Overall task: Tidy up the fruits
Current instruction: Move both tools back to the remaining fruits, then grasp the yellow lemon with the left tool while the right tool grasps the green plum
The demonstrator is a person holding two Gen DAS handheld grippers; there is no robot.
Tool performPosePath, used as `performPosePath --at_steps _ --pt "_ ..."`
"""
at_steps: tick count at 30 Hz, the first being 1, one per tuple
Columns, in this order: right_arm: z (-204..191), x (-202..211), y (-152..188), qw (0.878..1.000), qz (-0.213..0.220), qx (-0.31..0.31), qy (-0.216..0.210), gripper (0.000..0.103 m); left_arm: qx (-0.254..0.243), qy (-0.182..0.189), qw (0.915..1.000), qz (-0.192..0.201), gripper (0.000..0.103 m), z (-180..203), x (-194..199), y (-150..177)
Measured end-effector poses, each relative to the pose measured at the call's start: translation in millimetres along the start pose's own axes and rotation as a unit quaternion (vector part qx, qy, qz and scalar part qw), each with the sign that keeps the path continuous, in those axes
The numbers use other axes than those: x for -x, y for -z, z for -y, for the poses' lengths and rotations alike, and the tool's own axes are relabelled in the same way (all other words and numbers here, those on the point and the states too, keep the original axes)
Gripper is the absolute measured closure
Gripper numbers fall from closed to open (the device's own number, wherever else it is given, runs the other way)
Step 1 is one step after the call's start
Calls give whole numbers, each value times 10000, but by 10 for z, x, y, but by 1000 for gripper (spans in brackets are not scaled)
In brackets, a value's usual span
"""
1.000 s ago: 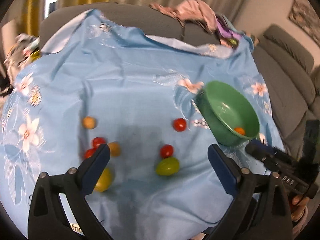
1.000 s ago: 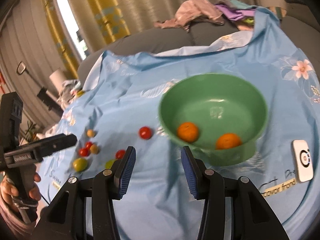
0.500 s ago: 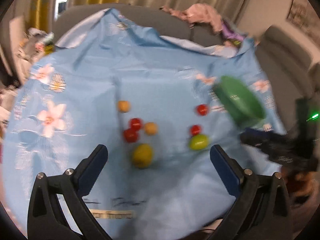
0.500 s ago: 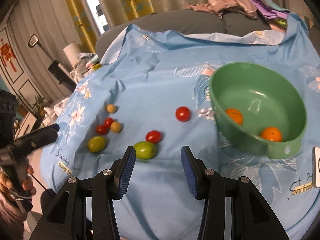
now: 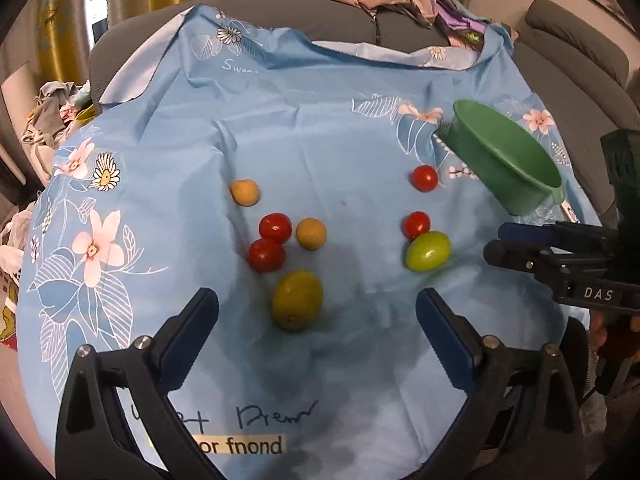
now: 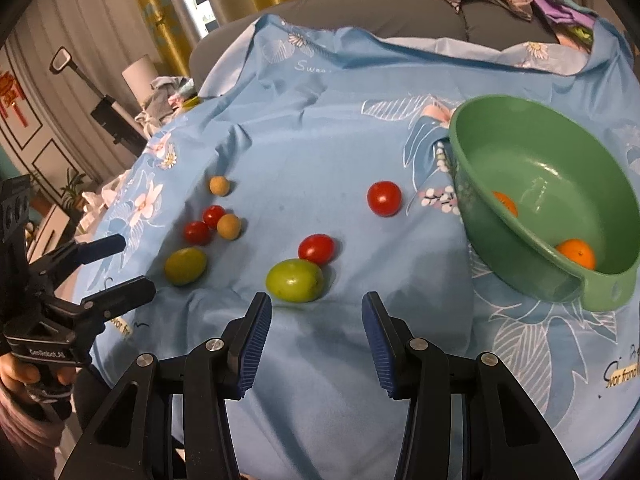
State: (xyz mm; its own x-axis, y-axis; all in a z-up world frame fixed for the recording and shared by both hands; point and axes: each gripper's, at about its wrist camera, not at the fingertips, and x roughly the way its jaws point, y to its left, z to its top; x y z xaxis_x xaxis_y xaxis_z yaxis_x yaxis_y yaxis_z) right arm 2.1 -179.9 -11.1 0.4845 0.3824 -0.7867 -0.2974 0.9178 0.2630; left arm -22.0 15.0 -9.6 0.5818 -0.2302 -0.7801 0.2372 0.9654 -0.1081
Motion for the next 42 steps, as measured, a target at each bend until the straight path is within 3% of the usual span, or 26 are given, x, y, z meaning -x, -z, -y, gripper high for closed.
performPosePath --at_steps 12,27,30,34,35,42 --pt "-45 -262 -37 9996 -270 72 -107 55 -194 104 9992 -335 28 4 -269 -57" --pt "-112 -589 -98 9982 -559 201 -88 54 -469 155 9942 -957 37 26 -563 -125" --pt "-154 -640 -120 9979 -589 271 -96 54 -600 94 9919 -1116 44 47 -606 -156" --pt "-193 -655 -123 9975 -571 412 -39 54 -730 111 9863 -1478 65 31 -715 -138" --pt "-192 -657 -123 9974 -568 433 -39 54 -756 108 9854 -1525 66 17 -732 -126" --pt "-175 -661 -121 9975 -479 508 -76 56 -634 121 9883 -1380 69 -42 -710 -120"
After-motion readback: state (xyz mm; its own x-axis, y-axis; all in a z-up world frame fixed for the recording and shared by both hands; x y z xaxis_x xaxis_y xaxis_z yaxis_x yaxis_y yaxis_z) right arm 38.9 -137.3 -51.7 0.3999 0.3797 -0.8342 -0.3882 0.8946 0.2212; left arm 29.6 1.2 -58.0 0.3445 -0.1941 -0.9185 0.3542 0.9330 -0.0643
